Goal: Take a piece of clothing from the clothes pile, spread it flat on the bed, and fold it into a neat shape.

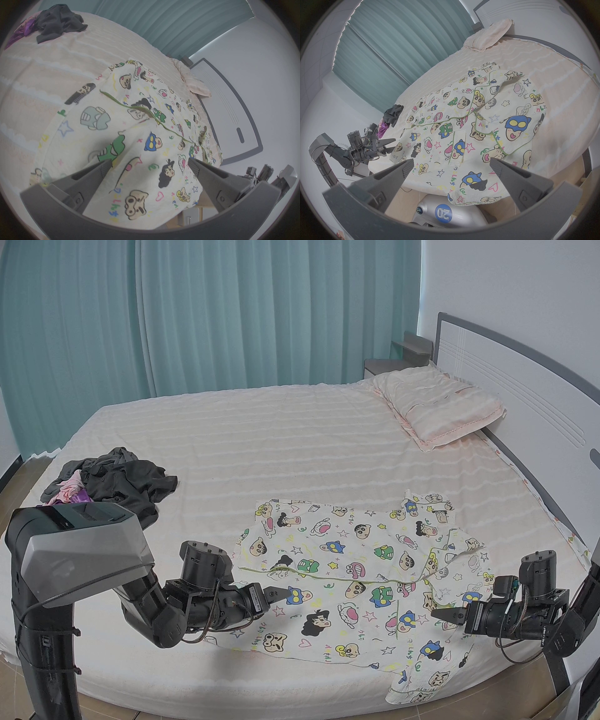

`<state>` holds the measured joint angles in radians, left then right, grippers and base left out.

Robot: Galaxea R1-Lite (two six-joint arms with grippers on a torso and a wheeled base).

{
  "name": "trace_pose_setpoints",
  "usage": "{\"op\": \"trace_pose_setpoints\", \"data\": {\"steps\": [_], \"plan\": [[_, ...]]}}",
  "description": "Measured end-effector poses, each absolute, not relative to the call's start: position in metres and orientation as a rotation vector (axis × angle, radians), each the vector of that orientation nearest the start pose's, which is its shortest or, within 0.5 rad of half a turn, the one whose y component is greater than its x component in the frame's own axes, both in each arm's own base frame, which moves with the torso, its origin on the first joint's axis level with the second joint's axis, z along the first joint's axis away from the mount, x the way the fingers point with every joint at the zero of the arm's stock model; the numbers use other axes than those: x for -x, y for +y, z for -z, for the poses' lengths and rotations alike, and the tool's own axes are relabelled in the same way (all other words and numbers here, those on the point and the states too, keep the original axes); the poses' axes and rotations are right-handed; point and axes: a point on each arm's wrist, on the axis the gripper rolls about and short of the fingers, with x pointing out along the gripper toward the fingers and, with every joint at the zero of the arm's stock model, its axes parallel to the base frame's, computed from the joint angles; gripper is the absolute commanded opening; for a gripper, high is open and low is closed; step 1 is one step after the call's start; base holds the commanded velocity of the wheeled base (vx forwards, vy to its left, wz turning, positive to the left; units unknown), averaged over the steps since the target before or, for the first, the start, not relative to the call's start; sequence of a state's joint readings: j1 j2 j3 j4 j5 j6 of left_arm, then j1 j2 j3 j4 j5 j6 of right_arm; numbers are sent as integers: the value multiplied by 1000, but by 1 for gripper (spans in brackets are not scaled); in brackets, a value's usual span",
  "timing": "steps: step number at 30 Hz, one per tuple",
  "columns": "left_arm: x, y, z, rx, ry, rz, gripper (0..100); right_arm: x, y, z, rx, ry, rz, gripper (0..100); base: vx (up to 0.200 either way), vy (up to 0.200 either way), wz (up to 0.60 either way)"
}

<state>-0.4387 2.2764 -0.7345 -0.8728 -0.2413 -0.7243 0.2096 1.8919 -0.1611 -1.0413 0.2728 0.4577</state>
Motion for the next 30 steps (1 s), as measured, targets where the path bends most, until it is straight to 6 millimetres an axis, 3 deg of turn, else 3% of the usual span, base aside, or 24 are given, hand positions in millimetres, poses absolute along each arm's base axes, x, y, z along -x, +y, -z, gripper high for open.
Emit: {"op": "trace_pose_setpoints", "data": {"steps": [20, 30], "plan": [[-265, -187, 17, 512, 957, 496, 100, -213, 53, -34, -451, 800, -298, 100, 0, 0, 0], [-252, -195, 21, 469, 957, 463, 100, -213, 53, -34, -449, 801, -299, 100, 0, 0, 0]]}}
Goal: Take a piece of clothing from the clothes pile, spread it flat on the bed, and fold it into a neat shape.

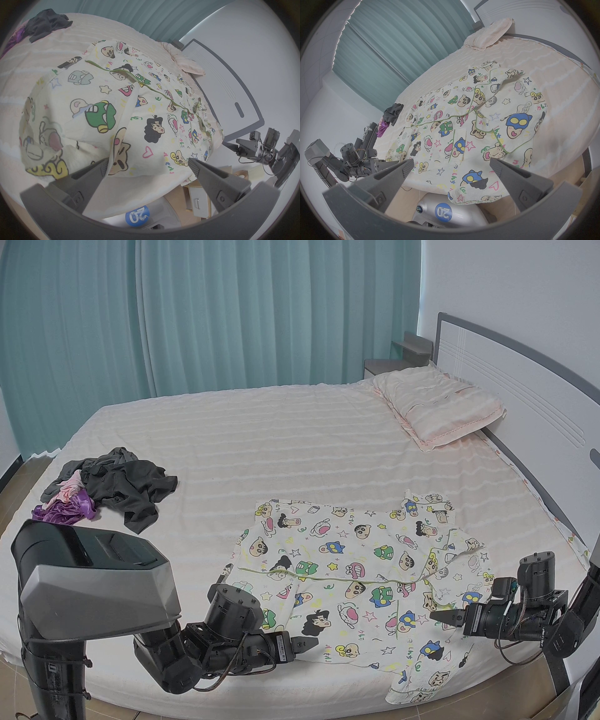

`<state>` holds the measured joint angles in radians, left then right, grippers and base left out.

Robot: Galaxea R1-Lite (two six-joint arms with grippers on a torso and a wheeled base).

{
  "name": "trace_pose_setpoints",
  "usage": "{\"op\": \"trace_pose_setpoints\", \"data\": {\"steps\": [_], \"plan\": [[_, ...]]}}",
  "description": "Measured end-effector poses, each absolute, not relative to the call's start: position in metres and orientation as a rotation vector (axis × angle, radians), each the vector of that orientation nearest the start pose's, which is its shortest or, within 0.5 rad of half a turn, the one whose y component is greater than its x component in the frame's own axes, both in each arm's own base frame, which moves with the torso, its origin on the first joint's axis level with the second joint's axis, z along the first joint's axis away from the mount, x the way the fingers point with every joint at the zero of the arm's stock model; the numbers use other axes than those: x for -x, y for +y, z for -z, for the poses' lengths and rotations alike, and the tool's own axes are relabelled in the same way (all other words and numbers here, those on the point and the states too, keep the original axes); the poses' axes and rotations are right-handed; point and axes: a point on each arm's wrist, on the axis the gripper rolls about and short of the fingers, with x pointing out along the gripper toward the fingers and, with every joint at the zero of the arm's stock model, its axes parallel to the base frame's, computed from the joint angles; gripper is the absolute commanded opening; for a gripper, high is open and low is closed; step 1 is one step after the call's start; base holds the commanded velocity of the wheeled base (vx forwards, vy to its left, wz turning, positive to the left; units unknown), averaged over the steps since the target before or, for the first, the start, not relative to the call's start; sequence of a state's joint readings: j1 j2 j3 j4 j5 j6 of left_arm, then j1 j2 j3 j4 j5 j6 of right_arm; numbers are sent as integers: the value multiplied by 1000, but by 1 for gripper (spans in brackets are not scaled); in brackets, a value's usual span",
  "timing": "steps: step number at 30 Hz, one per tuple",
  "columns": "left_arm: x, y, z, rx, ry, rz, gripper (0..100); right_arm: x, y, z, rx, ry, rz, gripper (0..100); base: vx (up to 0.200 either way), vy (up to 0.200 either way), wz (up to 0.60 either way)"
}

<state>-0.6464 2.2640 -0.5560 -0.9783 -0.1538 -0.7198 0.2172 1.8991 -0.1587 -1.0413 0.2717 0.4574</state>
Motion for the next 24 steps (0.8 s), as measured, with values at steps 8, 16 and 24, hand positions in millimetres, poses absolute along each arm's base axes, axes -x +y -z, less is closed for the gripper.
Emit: {"op": "trace_pose_setpoints", "data": {"steps": [8, 16, 24], "plan": [[-247, -200, 22, 491, 950, 400, 100, -213, 53, -34, -449, 801, -299, 100, 0, 0, 0], [-242, -206, 25, 476, 928, 350, 100, -213, 53, -34, -448, 801, -299, 100, 0, 0, 0], [-240, -207, 33, 444, 915, 296, 100, -212, 53, -35, -449, 792, -301, 100, 0, 0, 0]]}}
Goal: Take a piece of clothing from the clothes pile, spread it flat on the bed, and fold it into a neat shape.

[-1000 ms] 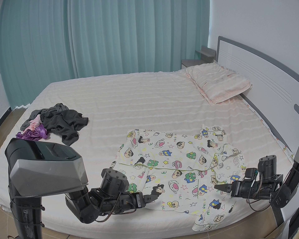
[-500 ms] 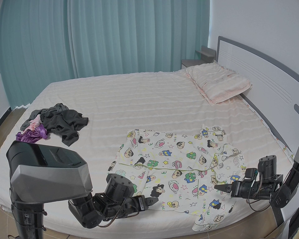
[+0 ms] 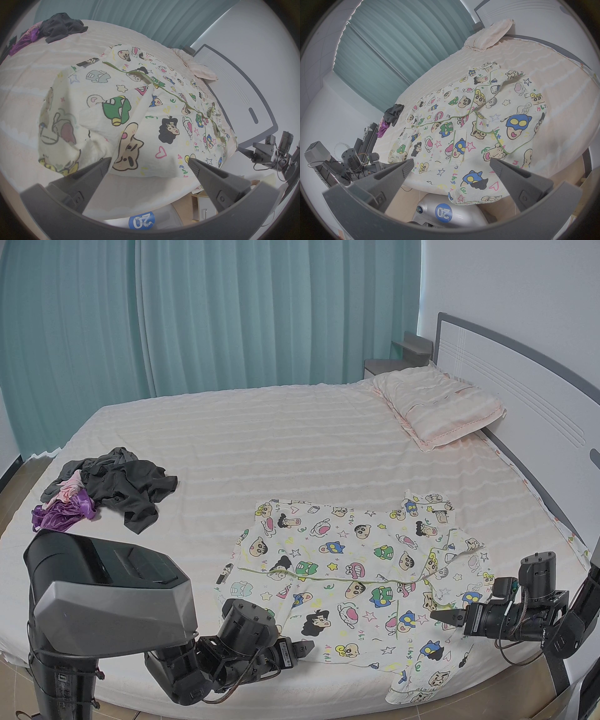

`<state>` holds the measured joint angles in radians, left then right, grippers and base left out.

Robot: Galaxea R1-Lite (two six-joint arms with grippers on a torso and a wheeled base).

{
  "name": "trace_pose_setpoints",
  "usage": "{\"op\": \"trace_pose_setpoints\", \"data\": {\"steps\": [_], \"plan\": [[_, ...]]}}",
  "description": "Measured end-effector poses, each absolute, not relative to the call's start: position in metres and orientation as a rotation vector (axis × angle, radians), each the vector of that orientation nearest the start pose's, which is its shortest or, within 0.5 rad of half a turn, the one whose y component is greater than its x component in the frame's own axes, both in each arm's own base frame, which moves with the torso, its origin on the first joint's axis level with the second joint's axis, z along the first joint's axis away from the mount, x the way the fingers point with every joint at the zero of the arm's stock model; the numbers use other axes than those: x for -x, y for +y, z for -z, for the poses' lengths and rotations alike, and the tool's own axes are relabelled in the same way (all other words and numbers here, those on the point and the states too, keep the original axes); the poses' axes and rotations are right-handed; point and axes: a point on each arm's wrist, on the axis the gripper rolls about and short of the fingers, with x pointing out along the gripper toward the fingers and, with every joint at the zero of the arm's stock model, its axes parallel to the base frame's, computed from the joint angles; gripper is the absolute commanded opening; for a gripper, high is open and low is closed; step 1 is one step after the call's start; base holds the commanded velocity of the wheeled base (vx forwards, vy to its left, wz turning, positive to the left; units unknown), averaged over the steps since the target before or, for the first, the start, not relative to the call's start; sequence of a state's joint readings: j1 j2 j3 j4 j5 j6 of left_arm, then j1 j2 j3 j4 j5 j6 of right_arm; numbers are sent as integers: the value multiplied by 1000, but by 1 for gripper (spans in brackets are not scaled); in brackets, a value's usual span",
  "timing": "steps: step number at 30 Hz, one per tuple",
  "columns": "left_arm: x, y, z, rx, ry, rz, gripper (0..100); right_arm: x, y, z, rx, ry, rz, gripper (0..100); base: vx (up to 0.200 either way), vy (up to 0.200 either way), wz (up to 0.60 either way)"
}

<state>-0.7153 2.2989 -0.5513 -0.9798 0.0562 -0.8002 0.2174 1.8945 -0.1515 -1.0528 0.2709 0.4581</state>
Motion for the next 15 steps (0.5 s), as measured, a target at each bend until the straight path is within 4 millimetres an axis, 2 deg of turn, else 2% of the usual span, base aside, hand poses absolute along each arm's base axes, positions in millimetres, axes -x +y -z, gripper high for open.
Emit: {"op": "trace_pose_setpoints", "data": {"steps": [8, 15], "plan": [[-234, -207, 24, 447, 907, 307, 100, -211, 53, -34, -450, 793, -301, 100, 0, 0, 0], [-231, -204, -6, 495, 838, 333, 100, -211, 53, -35, -451, 790, -301, 100, 0, 0, 0]]}}
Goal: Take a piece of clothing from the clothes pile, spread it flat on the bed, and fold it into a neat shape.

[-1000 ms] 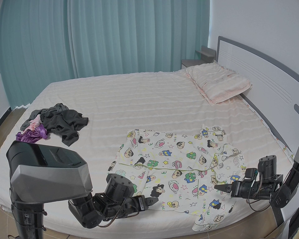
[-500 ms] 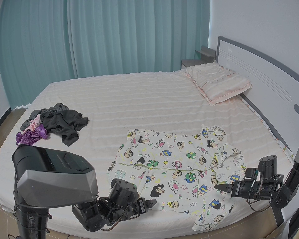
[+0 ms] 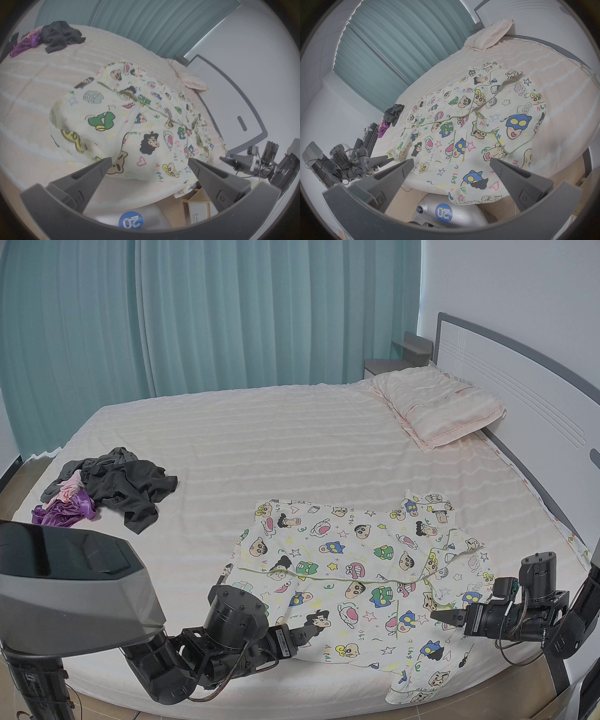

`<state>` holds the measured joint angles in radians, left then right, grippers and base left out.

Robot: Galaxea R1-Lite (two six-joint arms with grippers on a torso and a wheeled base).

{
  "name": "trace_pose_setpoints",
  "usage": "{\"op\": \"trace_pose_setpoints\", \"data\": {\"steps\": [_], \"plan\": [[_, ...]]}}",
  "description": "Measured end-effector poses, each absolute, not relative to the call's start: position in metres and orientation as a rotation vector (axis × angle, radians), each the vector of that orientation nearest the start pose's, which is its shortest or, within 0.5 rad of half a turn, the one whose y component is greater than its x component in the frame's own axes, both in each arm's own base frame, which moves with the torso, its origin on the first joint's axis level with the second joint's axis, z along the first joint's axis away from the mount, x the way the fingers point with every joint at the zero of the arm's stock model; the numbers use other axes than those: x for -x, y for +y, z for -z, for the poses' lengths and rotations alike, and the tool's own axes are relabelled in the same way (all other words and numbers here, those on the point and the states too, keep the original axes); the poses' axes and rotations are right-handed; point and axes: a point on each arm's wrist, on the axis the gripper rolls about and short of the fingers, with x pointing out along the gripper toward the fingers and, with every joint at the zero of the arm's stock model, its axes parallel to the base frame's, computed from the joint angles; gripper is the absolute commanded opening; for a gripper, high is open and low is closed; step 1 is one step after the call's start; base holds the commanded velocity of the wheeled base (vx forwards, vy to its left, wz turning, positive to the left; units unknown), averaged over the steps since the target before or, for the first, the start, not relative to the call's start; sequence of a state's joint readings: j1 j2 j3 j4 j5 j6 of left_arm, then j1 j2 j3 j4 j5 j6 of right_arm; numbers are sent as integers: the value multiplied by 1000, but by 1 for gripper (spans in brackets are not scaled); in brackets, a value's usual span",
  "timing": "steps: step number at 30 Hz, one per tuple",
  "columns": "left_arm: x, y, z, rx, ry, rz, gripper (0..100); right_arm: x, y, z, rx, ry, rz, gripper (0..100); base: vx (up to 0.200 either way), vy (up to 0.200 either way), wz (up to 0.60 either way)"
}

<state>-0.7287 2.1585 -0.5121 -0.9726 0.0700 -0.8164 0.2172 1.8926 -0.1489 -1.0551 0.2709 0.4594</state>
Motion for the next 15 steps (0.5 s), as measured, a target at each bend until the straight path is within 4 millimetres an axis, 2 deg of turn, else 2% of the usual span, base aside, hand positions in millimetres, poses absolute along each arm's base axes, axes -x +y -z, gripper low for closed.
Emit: {"op": "trace_pose_setpoints", "data": {"steps": [9, 15], "plan": [[-231, -199, -32, 533, 758, 341, 100, -211, 53, -36, -450, 787, -302, 100, 0, 0, 0], [-245, -192, -39, 560, 709, 306, 100, -211, 53, -36, -450, 786, -303, 100, 0, 0, 0]]}}
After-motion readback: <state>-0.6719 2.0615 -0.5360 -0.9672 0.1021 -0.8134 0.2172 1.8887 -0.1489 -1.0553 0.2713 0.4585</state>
